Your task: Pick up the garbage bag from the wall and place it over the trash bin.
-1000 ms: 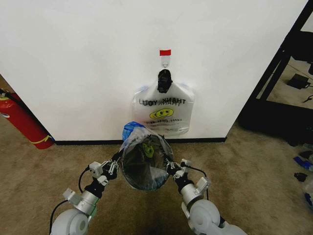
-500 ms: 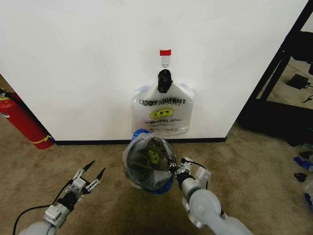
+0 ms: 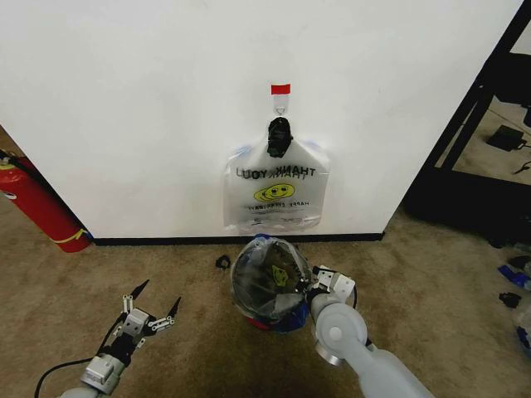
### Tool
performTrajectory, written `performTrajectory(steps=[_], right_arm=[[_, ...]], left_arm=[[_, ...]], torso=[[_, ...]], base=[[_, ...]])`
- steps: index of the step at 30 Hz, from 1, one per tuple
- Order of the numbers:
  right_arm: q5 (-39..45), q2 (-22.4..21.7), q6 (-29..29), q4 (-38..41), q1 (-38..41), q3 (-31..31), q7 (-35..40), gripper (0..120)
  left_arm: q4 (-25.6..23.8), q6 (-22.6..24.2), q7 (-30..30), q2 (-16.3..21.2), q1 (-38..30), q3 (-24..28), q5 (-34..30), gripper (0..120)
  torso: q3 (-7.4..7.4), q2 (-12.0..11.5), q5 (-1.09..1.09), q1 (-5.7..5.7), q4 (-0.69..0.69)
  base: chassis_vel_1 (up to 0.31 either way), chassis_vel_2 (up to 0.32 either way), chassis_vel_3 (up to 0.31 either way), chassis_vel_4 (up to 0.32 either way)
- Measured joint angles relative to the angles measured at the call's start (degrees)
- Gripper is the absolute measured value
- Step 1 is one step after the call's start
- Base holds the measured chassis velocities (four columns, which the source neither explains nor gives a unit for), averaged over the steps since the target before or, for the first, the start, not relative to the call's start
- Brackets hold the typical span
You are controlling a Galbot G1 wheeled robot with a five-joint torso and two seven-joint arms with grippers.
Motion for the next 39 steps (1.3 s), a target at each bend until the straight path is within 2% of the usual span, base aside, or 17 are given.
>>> performTrajectory(steps=[1, 7, 8, 12, 14, 16, 19, 21, 23, 24, 28, 31, 32, 33, 34, 36, 39], right_arm=[[0.0, 0.0, 0.0, 0.0, 0.0, 0.0, 0.0, 13], [-1.7, -0.2, 0.5, 1.5, -0.9, 0.1, -1.0, 37], [-1.7, -0.2, 0.5, 1.5, -0.9, 0.1, -1.0, 37], [-2.3, -0.5, 0.8, 3.1, -2.0, 0.6, -1.6, 52], [-3.3, -0.9, 0.6, 4.5, -3.3, 0.9, -2.1, 63], [-6.3, -1.9, 0.3, 5.9, -5.0, 1.0, -4.6, 71], [-9.4, -3.1, 1.4, 6.5, -6.6, 1.1, -8.6, 78], [-14.6, -5.0, 6.9, 6.2, -8.7, 1.0, -15.8, 86], [-15.3, -7.9, 12.0, 5.6, -11.6, 3.0, -27.2, 95], [-15.3, -7.9, 12.0, 5.6, -11.6, 3.0, -27.2, 95], [-12.8, -12.1, 20.5, 1.2, -15.6, 9.2, -53.4, 100], [-10.9, -13.8, 18.8, -5.3, -16.7, 15.9, -70.0, 100], [-10.9, -13.8, 18.8, -5.3, -16.7, 15.9, -70.0, 100], [-10.5, -14.6, 15.0, -10.9, -16.4, 20.0, -79.6, 100], [-10.6, -14.8, 13.9, -12.5, -16.2, 21.1, -82.3, 100], [-11.3, -15.8, 9.7, -20.0, -14.9, 25.0, -96.9, 100], [-9.9, -15.1, 9.1, -25.4, -13.4, 23.3, -103.4, 100]], left_arm=[[0.0, 0.0, 0.0, 0.0, 0.0, 0.0, 0.0, 100], [0.4, -0.4, -0.1, -0.3, 0.1, 0.5, 0.4, 100], [0.4, -0.4, -0.1, -0.3, 0.1, 0.5, 0.4, 100], [0.8, -0.9, -0.1, -0.3, 0.1, 0.5, 0.4, 100], [1.0, -1.3, -0.1, -0.2, 0.1, 0.4, 0.4, 100], [1.3, -1.6, -0.1, -0.1, 0.2, 0.4, 0.4, 100], [1.6, -1.9, -0.1, 0.0, 0.2, 0.4, 0.4, 100], [1.9, -2.1, -0.1, 0.1, 0.1, 0.4, 0.4, 100], [2.4, -2.3, 0.0, 0.3, -0.1, 0.4, 0.3, 100], [2.4, -2.3, 0.0, 0.3, -0.1, 0.4, 0.3, 100], [2.5, -2.3, 0.0, 0.7, -0.7, 0.7, 0.2, 100], [2.5, -2.1, 0.0, 0.8, -1.0, 0.9, 0.1, 100], [2.5, -2.1, 0.0, 0.8, -1.0, 0.9, 0.1, 100], [2.5, -2.1, 0.0, 0.8, -1.2, 1.1, 0.0, 100], [2.5, -2.1, -0.1, 0.8, -1.2, 1.1, 0.0, 100], [2.9, -2.1, -0.1, 0.7, -1.5, 1.5, 0.0, 100], [3.6, -2.2, -0.2, 0.5, -1.8, 2.0, 0.1, 100]], torso=[[0.0, 0.0, 0.0, 0.0, 0.0], [0.0, 0.0, 0.0, 0.0, 0.0], [0.0, 0.0, 0.0, 0.0, 0.0], [0.0, 0.0, 0.0, 0.0, 0.0], [0.0, 0.0, 0.0, 0.0, 0.01], [0.0, 0.0, 0.01, 0.0, 0.01], [0.0, 0.0, 0.0, 0.0, 0.0], [0.0, 0.0, 0.02, 0.0, 0.0], [0.0, 0.0, 0.01, 0.0, 0.01], [0.0, 0.0, 0.01, 0.0, 0.01], [0.0, 0.0, 0.02, 0.0, 0.0], [0.0, 0.0, 0.02, 0.0, 0.0], [0.0, 0.0, 0.02, 0.0, 0.0], [0.0, 0.0, 0.02, 0.0, -0.01], [0.0, 0.0, 0.04, 0.0, -0.01], [0.0, 0.0, 0.0, 0.01, 0.0], [0.0, 0.0, 0.01, 0.01, -0.01]], base=[[0.0, 0.0, 0.0, 0.0], [0.0, 0.0, 0.0, 0.0], [0.0, 0.0, 0.0, 0.0], [0.0, 0.0, 0.0, 0.0], [0.0, 0.0, 0.0, 0.0], [0.0, 0.0, 0.0, 0.0], [0.0, 0.0, 0.0, 0.0], [0.0, 0.0, 0.0, 0.0], [0.0, 0.0, 0.0, 0.0], [0.0, 0.0, 0.0, 0.0], [0.0, 0.0, 0.0, 0.0], [0.0, 0.0, 0.0, 0.0], [0.0, 0.0, 0.0, 0.0], [0.0, 0.0, 0.0, 0.0], [0.0, 0.0, 0.0, 0.0], [0.0, 0.0, 0.0, 0.0], [0.0, 0.0, 0.0, 0.0]])
